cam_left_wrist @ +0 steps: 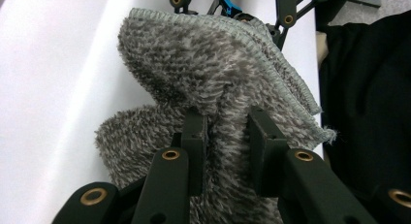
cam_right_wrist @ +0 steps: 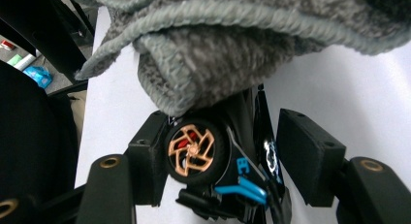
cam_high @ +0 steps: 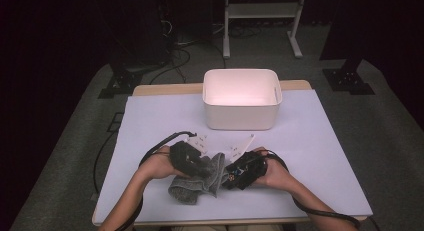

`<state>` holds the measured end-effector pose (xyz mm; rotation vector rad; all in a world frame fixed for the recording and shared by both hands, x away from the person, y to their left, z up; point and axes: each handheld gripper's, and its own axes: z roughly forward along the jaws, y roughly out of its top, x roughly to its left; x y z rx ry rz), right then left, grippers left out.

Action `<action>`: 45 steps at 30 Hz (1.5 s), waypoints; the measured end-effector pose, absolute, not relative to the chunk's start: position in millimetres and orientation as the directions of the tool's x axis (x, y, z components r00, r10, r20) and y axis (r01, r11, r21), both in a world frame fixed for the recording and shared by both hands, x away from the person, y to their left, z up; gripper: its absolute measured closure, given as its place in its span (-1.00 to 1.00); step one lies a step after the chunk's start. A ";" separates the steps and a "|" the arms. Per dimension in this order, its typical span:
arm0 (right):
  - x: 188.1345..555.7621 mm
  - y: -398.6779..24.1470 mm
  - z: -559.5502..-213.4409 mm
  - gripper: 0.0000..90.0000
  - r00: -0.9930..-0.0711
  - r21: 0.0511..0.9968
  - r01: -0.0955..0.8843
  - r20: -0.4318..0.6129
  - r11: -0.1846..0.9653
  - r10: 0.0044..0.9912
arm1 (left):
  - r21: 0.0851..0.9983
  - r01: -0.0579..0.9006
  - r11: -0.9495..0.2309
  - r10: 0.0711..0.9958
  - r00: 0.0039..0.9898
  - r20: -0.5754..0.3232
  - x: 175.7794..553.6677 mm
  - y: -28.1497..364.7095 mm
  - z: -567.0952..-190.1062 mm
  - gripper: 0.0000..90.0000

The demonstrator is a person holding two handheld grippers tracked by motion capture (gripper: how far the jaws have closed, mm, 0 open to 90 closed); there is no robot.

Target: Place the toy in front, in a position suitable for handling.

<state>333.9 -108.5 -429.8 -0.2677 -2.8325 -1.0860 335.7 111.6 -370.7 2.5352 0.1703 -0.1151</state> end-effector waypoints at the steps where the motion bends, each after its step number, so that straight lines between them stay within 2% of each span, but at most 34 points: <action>1: 333.6 -108.3 -429.6 -0.15 -0.981 0.657 0.194 0.149 0.728 0.127 | 0.552 0.144 -0.821 0.093 0.989 -0.119 335.0 111.3 -370.5 0.59; 7: 332.3 -105.9 -428.6 -0.19 -0.980 0.656 0.198 0.149 0.728 0.133 | 0.540 0.134 -0.831 0.086 0.990 -0.113 334.1 109.0 -369.6 0.58; 10: 330.9 -104.4 -429.0 -0.06 -0.981 0.672 0.192 0.117 0.715 0.154 | 0.545 0.149 -0.825 0.108 0.988 -0.107 337.1 109.6 -369.1 0.58; 13: 330.8 -99.4 -432.7 0.11 -0.982 0.645 0.184 0.088 0.742 0.167 | 0.552 0.166 -0.817 0.125 0.986 -0.112 341.4 110.4 -369.5 0.58; 22: 338.5 -104.4 -429.8 0.23 -0.984 0.646 0.169 0.074 0.744 0.159 | 0.564 0.159 -0.810 0.127 0.987 -0.096 353.2 100.8 -364.8 0.58; 30: 363.5 -125.1 -417.6 0.23 -0.979 0.597 0.153 -0.019 0.788 0.204 | 0.548 0.159 -0.821 0.141 0.987 -0.075 381.7 70.9 -361.1 0.58; 37: 365.9 -137.1 -432.7 0.19 -0.969 0.616 0.232 0.080 0.753 0.234 | 0.541 0.156 -0.827 0.129 0.988 -0.086 382.5 66.5 -363.1 0.58; 45: 359.0 -138.1 -431.3 -0.09 -0.962 0.637 0.269 0.146 0.723 0.229 | 0.543 0.183 -0.820 0.150 0.983 -0.105 379.9 75.3 -365.8 0.58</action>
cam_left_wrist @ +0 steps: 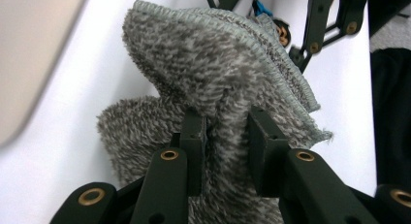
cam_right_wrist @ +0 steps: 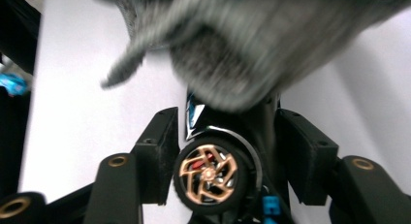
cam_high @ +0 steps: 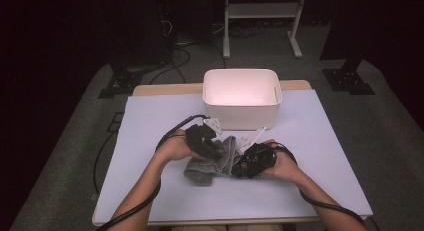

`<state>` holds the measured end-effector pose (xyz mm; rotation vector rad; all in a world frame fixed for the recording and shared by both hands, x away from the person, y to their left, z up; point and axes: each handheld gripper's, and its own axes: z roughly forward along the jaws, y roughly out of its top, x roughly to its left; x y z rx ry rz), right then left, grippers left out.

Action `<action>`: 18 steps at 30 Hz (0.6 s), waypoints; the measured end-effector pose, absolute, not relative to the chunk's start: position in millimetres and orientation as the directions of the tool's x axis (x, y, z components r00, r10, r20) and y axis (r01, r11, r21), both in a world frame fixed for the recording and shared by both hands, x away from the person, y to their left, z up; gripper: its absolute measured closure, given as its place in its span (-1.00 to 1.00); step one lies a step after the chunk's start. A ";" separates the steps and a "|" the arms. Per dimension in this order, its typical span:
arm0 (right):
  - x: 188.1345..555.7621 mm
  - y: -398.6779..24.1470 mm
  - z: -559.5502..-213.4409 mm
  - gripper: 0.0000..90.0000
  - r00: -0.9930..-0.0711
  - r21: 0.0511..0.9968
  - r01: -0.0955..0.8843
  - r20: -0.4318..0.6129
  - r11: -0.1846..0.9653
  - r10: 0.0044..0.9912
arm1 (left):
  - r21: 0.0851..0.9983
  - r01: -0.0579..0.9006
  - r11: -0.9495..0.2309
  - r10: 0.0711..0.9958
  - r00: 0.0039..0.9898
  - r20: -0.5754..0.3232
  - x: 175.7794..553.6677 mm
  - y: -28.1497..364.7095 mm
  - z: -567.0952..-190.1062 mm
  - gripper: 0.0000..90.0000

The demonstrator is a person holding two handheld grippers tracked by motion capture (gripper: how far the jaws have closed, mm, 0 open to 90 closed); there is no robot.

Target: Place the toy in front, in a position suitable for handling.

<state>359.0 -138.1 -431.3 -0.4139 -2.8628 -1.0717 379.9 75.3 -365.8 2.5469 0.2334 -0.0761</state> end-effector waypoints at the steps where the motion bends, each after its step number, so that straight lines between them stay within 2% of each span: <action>1: 359.0 -138.3 -430.4 -0.13 -0.962 0.642 0.271 0.157 0.717 0.224 | 0.548 0.180 -0.817 0.142 0.984 -0.112 377.7 77.1 -366.2 0.58; 5: 356.4 -138.0 -426.1 -0.23 -0.953 0.647 0.304 0.214 0.699 0.216 | 0.549 0.175 -0.817 0.119 0.983 -0.136 370.2 81.7 -368.7 0.58; 7: 354.0 -137.3 -425.0 -0.26 -0.954 0.650 0.300 0.211 0.698 0.213 | 0.553 0.171 -0.815 0.113 0.984 -0.137 366.4 83.7 -370.3 0.58; 18: 330.3 -136.4 -438.0 -0.50 -0.960 0.670 0.259 0.103 0.696 0.259 | 0.550 0.139 -0.824 0.082 0.989 -0.127 346.3 86.4 -378.5 0.56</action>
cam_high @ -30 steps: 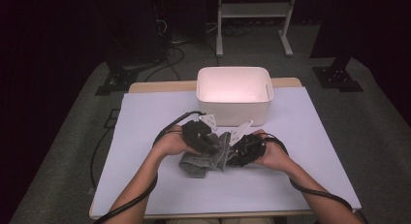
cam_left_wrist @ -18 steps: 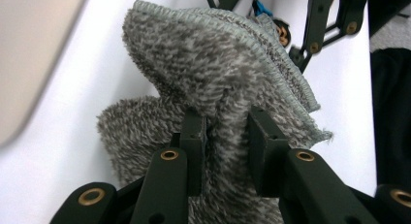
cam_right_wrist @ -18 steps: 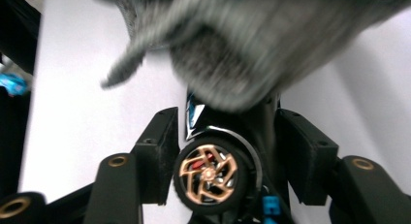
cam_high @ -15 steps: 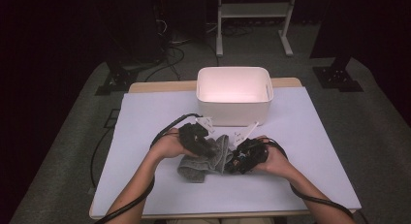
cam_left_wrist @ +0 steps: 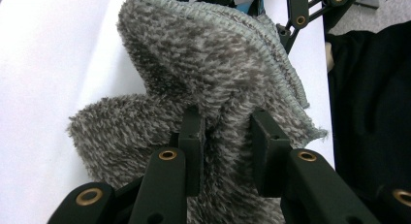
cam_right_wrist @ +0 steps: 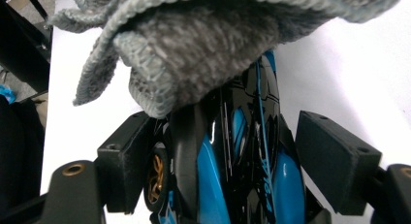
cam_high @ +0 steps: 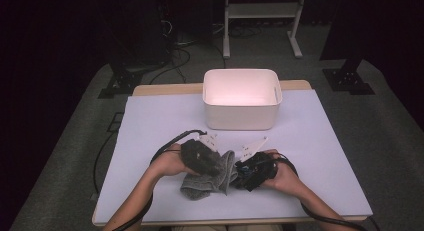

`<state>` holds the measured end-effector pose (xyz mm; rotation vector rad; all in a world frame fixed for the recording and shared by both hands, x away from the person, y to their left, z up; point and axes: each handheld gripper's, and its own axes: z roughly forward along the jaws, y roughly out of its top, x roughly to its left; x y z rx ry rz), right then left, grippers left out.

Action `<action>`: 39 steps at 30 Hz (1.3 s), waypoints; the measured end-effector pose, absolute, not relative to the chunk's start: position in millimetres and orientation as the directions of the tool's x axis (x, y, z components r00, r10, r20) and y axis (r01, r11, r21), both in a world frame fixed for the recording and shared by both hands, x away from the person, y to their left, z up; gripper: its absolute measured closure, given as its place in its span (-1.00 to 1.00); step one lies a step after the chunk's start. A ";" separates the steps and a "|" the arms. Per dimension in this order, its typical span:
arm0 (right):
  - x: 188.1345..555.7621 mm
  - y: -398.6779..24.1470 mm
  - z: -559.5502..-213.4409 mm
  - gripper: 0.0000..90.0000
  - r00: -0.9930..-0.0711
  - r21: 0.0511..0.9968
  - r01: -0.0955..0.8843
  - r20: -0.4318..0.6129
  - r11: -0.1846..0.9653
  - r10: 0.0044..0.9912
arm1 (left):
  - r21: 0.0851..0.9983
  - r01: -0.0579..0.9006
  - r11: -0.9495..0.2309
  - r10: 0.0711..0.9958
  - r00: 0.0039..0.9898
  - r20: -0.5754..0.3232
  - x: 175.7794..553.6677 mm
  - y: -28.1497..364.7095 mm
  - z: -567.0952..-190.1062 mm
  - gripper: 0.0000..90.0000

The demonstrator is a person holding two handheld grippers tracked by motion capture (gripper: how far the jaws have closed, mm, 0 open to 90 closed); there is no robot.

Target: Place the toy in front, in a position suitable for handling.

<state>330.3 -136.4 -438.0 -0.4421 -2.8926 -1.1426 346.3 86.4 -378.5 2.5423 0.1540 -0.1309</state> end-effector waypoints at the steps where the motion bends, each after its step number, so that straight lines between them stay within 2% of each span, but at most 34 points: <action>1: 329.5 -136.5 -438.0 -0.50 -0.960 0.668 0.262 0.103 0.696 0.261 | 0.550 0.141 -0.823 0.081 0.988 -0.131 346.0 86.6 -378.9 0.56; 4: 327.1 -136.4 -437.1 -0.52 -0.963 0.665 0.248 0.090 0.704 0.255 | 0.541 0.134 -0.830 0.074 0.988 -0.133 344.1 86.4 -380.0 0.56; 7: 325.9 -138.9 -434.7 -0.52 -0.957 0.664 0.286 0.157 0.691 0.245 | 0.514 0.130 -0.848 0.078 0.990 -0.120 343.4 84.6 -385.6 0.56; 11: 324.5 -138.0 -447.0 -0.57 -0.954 0.638 0.297 0.167 0.710 0.248 | 0.519 0.142 -0.843 0.083 0.987 -0.136 344.6 83.4 -391.4 0.56; 19: 321.8 -138.7 -450.6 -0.59 -0.969 0.635 0.243 0.123 0.733 0.215 | 0.492 0.144 -0.859 0.099 0.988 -0.117 347.6 90.2 -390.3 0.57; 26: 321.8 -139.6 -448.9 -0.52 -0.974 0.625 0.225 0.120 0.747 0.194 | 0.521 0.151 -0.840 0.105 0.988 -0.117 345.9 99.0 -393.8 0.62; 39: 323.1 -128.1 -448.5 -0.51 -0.979 0.642 0.200 0.101 0.740 0.178 | 0.551 0.050 -0.833 -0.021 0.992 -0.122 342.0 42.2 -396.0 0.67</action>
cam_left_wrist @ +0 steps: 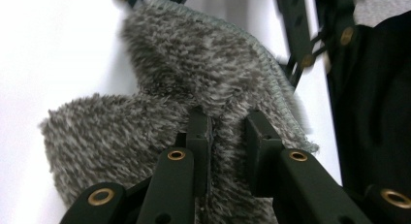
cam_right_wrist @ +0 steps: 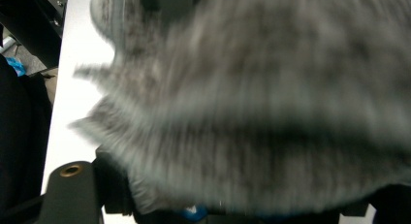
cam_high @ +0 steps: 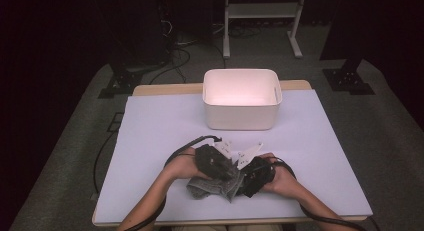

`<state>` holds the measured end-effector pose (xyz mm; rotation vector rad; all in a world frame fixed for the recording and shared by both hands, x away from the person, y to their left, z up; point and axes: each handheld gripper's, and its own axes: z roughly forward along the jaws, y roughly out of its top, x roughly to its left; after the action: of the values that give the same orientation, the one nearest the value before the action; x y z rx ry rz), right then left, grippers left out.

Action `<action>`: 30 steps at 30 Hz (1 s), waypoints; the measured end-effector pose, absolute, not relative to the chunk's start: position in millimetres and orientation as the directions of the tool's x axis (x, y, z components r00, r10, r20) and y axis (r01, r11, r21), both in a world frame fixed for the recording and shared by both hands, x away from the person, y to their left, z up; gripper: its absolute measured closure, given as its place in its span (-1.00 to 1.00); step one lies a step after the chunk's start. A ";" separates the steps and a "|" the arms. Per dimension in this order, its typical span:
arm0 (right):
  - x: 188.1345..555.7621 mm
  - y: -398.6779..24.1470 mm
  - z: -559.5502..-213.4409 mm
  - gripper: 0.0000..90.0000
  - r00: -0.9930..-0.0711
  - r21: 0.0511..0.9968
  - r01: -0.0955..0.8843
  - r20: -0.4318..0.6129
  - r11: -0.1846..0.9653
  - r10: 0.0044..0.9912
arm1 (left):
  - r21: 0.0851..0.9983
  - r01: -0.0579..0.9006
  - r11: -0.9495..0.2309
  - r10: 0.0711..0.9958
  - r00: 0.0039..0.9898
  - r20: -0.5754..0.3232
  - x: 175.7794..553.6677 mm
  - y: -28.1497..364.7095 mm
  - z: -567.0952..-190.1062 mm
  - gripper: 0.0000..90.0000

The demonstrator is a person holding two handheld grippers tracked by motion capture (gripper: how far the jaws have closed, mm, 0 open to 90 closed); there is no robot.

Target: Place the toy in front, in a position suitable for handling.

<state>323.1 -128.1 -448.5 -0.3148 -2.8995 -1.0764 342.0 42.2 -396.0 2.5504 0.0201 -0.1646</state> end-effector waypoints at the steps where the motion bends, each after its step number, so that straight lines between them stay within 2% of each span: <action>1: 322.8 -127.9 -448.7 -0.51 -0.980 0.642 0.197 0.099 0.740 0.175 | 0.551 0.043 -0.834 -0.030 0.992 -0.122 341.6 38.4 -397.3 0.67; 8: 323.3 -130.9 -450.2 -0.51 -0.978 0.647 0.204 0.104 0.734 0.180 | 0.532 0.028 -0.846 -0.021 0.996 -0.086 340.3 49.0 -394.2 0.74; 14: 323.7 -130.1 -448.8 -0.50 -0.981 0.636 0.191 0.096 0.747 0.169 | 0.506 0.094 -0.857 0.046 0.993 -0.105 341.4 81.9 -397.3 0.76; 21: 329.8 -126.7 -446.0 -0.51 -0.988 0.616 0.157 0.093 0.772 0.126 | 0.476 0.149 -0.867 0.124 0.989 -0.083 345.2 111.5 -402.0 0.80; 30: 328.8 -135.7 -443.7 -0.54 -0.984 0.613 0.175 0.093 0.770 0.149 | 0.513 0.124 -0.850 0.095 0.992 -0.082 346.8 101.3 -390.3 0.80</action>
<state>328.8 -135.7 -443.7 -0.2671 -2.9187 -1.0173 346.8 101.3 -390.3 2.5930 0.1532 -0.0721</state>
